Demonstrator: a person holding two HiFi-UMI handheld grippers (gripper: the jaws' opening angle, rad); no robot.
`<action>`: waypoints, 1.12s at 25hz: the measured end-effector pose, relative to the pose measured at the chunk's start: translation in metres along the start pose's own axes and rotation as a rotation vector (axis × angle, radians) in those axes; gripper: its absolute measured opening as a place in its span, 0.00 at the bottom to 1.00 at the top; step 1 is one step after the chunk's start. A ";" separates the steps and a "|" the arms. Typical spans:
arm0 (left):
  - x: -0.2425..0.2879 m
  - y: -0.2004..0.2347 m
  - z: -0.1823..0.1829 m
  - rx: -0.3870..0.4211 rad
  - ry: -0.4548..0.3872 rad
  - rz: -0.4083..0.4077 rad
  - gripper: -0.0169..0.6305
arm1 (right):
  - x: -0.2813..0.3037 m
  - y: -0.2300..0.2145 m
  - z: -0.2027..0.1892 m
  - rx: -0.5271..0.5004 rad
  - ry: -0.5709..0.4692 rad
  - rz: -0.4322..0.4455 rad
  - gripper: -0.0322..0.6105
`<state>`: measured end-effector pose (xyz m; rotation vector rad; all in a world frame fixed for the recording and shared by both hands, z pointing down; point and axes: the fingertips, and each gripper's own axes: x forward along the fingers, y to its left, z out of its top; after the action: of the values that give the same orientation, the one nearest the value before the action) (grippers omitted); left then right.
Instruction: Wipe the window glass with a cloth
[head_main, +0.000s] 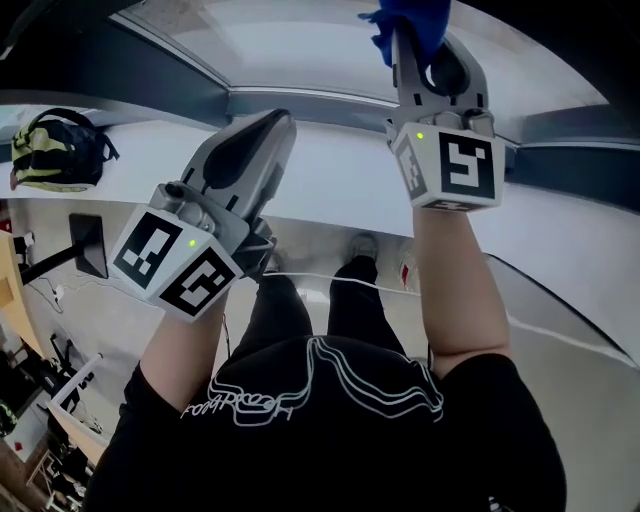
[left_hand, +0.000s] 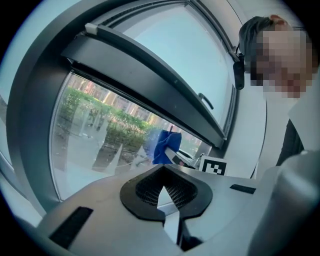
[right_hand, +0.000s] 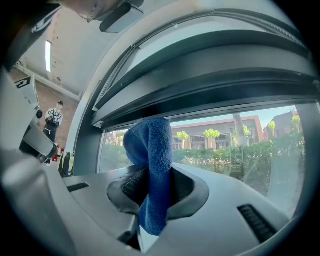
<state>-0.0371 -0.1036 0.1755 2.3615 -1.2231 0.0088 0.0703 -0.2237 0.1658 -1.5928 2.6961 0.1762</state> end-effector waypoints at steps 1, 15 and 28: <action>0.007 -0.005 -0.002 0.000 0.005 -0.008 0.04 | -0.004 -0.007 -0.001 0.001 0.001 -0.004 0.16; 0.090 -0.079 -0.032 -0.003 0.055 -0.091 0.04 | -0.062 -0.119 -0.018 0.001 0.003 -0.098 0.16; 0.165 -0.150 -0.058 0.046 0.133 -0.182 0.04 | -0.130 -0.256 -0.030 -0.004 -0.007 -0.296 0.16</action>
<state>0.1895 -0.1336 0.2016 2.4605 -0.9533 0.1334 0.3578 -0.2356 0.1793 -1.9591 2.4156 0.1824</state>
